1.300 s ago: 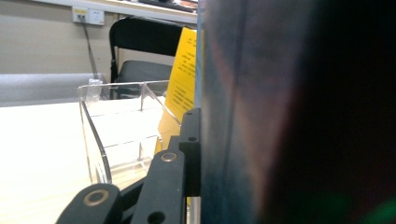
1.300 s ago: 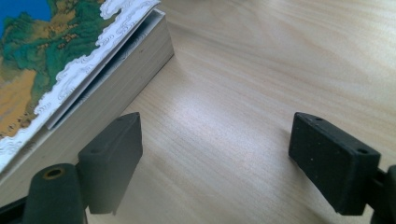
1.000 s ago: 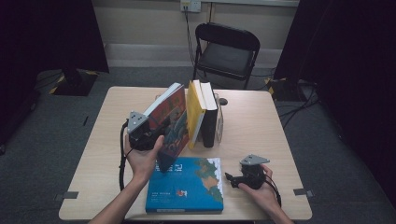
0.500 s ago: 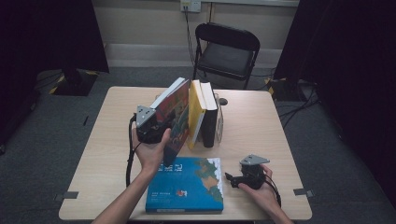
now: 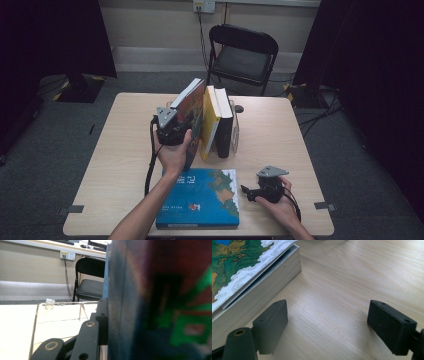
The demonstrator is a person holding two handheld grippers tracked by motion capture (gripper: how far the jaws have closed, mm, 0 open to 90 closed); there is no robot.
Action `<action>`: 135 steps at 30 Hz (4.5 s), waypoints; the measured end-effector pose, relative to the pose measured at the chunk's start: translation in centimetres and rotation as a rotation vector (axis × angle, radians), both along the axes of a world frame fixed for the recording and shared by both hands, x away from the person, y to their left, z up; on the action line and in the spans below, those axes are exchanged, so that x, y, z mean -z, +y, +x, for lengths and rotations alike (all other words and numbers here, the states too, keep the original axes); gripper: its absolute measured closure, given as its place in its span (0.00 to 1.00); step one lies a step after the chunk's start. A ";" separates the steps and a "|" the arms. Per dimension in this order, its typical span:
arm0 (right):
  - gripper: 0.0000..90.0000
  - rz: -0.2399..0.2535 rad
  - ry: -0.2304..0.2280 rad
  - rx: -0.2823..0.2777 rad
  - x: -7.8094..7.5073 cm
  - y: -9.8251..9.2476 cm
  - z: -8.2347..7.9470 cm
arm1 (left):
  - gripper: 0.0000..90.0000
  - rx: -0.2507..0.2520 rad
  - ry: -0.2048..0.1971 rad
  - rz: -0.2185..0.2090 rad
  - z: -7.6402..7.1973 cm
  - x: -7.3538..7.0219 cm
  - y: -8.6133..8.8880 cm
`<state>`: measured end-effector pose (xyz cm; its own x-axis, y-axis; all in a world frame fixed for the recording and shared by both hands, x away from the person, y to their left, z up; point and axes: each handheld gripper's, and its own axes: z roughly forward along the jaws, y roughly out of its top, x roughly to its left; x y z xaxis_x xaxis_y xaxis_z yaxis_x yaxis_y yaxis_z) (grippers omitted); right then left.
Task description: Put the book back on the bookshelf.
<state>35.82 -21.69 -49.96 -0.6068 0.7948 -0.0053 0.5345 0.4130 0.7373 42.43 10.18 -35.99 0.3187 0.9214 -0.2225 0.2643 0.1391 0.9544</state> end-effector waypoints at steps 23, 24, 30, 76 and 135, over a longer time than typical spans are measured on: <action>0.18 0.002 0.003 -0.027 0.0 0.1 -0.2 | 0.83 -0.041 -0.062 0.034 2.7 3.1 -1.8; 0.18 0.002 0.002 -0.030 0.0 0.1 -0.2 | 0.83 -0.047 -0.069 0.036 2.7 3.3 -1.9; 0.18 0.003 0.003 -0.036 0.0 0.2 -0.3 | 0.83 -0.040 -0.090 0.074 2.7 4.0 -2.5; 0.18 0.001 0.001 -0.046 0.0 0.2 -0.3 | 0.39 0.292 0.512 0.196 4.1 -6.1 -0.4; 0.18 0.008 0.003 -0.084 0.0 0.3 -0.4 | 0.82 0.008 0.776 0.298 10.3 -11.5 -2.5</action>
